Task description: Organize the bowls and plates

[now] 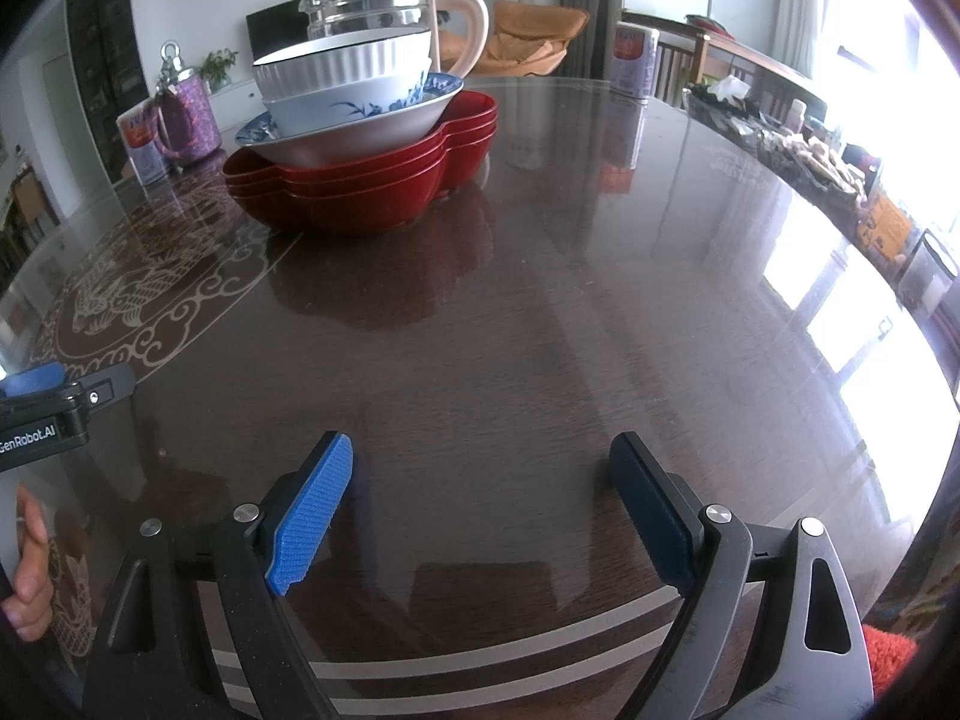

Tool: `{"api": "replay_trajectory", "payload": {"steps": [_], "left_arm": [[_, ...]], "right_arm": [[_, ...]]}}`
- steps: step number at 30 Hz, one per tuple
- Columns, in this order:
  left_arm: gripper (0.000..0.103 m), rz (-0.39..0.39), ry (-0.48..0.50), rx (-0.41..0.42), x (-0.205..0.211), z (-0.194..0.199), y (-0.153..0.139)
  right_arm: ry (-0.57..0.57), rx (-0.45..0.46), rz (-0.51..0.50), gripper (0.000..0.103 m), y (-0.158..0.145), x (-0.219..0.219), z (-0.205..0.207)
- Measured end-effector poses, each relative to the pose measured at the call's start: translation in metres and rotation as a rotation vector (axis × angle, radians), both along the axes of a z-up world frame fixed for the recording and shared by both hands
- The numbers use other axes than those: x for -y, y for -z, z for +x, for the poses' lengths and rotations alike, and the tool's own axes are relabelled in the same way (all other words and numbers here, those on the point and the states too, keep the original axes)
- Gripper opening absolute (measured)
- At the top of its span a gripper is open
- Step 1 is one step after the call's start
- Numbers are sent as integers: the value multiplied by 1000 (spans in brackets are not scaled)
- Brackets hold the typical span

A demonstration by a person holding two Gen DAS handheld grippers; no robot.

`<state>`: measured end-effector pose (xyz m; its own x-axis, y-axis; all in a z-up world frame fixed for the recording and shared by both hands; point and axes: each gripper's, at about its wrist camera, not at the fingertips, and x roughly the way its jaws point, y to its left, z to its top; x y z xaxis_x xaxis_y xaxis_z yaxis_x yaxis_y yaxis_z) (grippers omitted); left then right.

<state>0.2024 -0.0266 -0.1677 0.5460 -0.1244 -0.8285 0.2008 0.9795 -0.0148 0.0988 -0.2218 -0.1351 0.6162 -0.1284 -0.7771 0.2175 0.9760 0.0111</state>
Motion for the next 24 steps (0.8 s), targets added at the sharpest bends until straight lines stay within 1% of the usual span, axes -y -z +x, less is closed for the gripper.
{"api": "replay_trajectory", "payload": {"steps": [10, 15, 20, 24], "left_arm": [[103, 1, -13, 4, 2, 1, -1], [103, -1, -2, 4, 0, 7, -1], [103, -4, -12, 24, 0, 14, 1], [103, -4, -16, 22, 1, 16, 1]], "right_arm": [[-1, 7, -5, 90, -2, 3, -1], [-11, 10, -5, 90, -2, 5, -2], [-16, -6, -4, 90, -2, 3, 1], [-12, -16, -2, 90, -2, 2, 4]]}}
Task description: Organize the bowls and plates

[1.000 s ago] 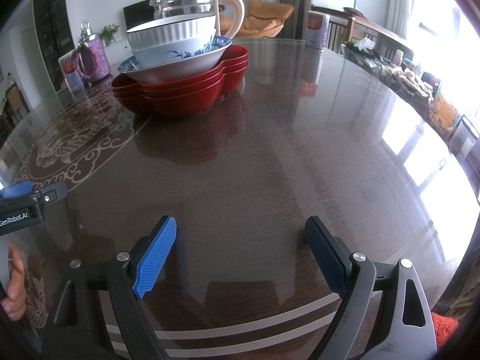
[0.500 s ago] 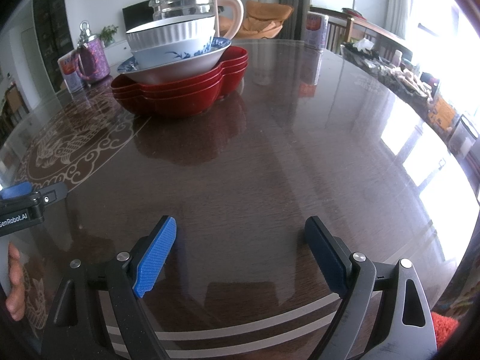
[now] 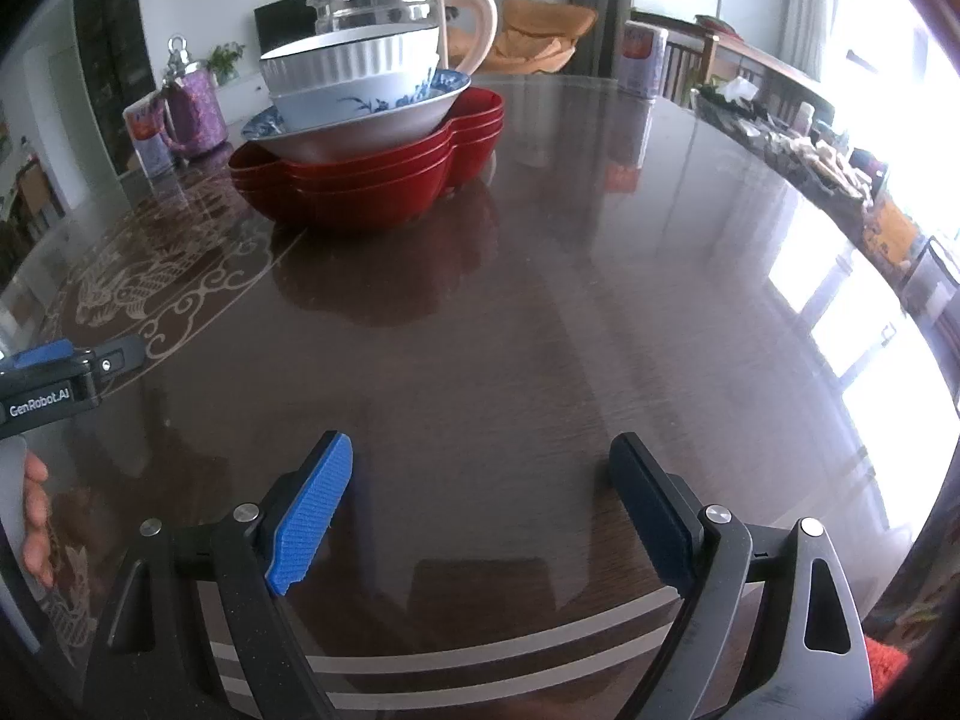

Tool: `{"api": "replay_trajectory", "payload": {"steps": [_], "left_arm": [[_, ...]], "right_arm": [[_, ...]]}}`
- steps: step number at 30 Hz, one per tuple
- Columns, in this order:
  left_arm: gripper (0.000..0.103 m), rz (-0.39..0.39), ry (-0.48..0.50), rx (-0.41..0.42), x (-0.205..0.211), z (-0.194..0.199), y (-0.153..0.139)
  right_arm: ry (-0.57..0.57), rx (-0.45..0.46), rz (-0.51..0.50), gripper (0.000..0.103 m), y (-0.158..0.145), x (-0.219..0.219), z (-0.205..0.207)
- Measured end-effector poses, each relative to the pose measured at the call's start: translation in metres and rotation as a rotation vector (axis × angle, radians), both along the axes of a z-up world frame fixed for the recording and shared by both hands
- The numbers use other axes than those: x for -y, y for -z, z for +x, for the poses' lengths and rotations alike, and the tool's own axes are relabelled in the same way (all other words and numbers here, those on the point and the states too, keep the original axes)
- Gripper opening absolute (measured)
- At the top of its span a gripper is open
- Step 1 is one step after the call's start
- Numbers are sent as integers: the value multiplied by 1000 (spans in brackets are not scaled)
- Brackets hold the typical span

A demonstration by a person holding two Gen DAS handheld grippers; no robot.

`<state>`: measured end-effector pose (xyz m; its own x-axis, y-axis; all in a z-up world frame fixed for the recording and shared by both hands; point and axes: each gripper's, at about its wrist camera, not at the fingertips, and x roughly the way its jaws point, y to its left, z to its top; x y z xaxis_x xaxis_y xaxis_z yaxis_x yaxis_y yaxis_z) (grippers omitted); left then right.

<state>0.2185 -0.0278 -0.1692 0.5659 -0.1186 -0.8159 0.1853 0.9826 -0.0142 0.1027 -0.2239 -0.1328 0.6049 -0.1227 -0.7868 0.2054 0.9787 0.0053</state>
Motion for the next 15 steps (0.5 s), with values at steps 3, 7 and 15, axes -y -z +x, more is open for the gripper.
{"api": "replay_trajectory", "payload": {"steps": [3, 7, 15], "left_arm": [[103, 2, 9, -15, 0, 3, 0], [103, 4, 36, -44, -1, 4, -1], [103, -7, 51, 142, -6, -52, -51]], "right_arm": [[5, -19, 5, 90, 0, -1, 3], [8, -65, 14, 90, -1, -2, 9], [27, 43, -68, 89, -50, -20, -10]]}}
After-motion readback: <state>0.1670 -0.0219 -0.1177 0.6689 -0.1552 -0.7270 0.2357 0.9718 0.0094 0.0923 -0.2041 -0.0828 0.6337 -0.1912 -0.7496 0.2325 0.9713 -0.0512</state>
